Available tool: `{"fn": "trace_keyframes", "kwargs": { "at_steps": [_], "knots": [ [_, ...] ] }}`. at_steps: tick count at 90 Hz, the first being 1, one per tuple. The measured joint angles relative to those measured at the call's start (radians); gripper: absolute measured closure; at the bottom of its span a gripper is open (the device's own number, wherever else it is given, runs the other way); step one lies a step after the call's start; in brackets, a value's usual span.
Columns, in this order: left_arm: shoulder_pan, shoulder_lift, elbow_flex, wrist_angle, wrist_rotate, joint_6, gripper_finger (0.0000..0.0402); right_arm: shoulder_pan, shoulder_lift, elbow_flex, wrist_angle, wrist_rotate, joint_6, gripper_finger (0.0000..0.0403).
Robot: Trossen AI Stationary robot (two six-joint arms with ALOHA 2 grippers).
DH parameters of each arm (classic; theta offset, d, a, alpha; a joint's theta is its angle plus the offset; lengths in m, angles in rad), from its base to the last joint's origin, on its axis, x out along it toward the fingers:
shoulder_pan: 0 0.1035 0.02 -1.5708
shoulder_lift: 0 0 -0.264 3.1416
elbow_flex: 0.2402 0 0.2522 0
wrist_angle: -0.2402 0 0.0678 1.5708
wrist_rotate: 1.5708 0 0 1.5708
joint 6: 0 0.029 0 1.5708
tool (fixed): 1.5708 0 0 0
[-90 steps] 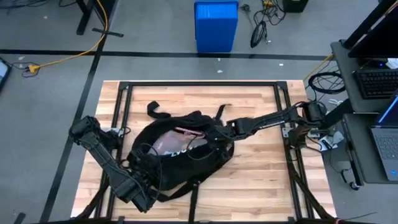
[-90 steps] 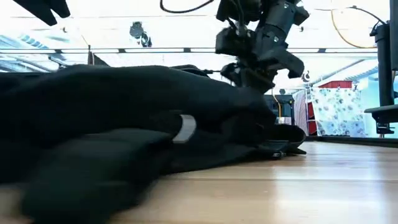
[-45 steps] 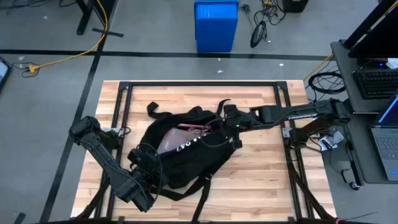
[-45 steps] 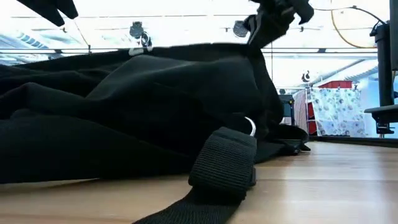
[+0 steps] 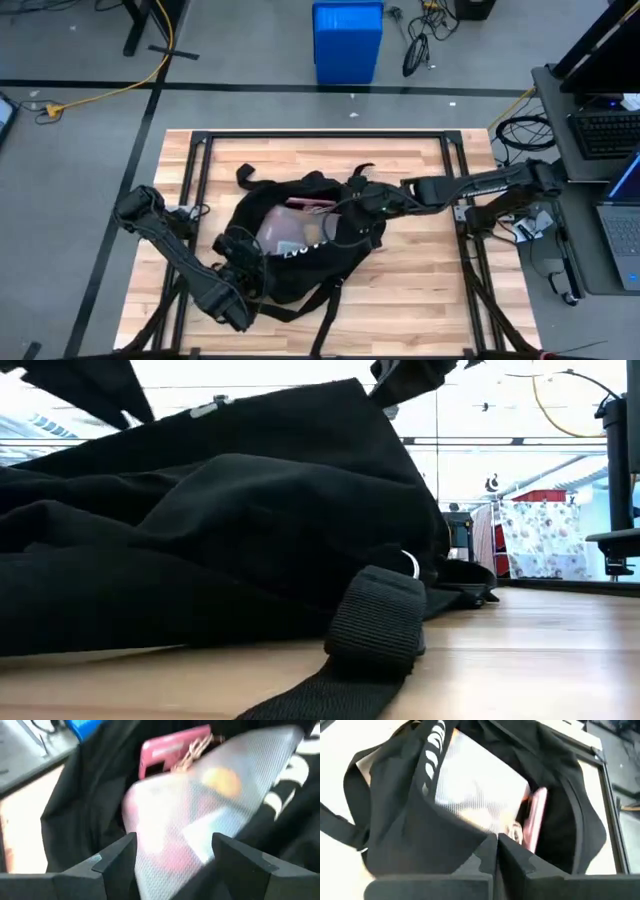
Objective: Unpack backpack
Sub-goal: Close the black backpack
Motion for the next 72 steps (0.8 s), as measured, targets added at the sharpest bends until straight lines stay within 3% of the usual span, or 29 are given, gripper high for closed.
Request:
{"fn": "trace_keyframes", "kwargs": {
  "at_steps": [17,38,52,72],
  "knots": [
    [0.075,0.000,-0.001,0.004,-0.104,0.087,0.0155,0.003,0.079,0.000,0.081,0.003,-0.067,0.0403],
    [0.203,0.000,0.000,0.131,-0.082,0.335,0.0155,-0.014,0.136,0.000,0.086,0.011,-0.085,0.0403],
    [0.255,0.000,-0.001,0.195,-0.032,0.421,0.0155,-0.006,0.115,0.000,0.039,-0.003,-0.052,0.0400],
    [0.297,-0.001,-0.110,0.443,0.034,0.516,0.0155,0.019,0.099,0.001,-0.088,-0.269,-0.022,0.0381]
  ]
}}
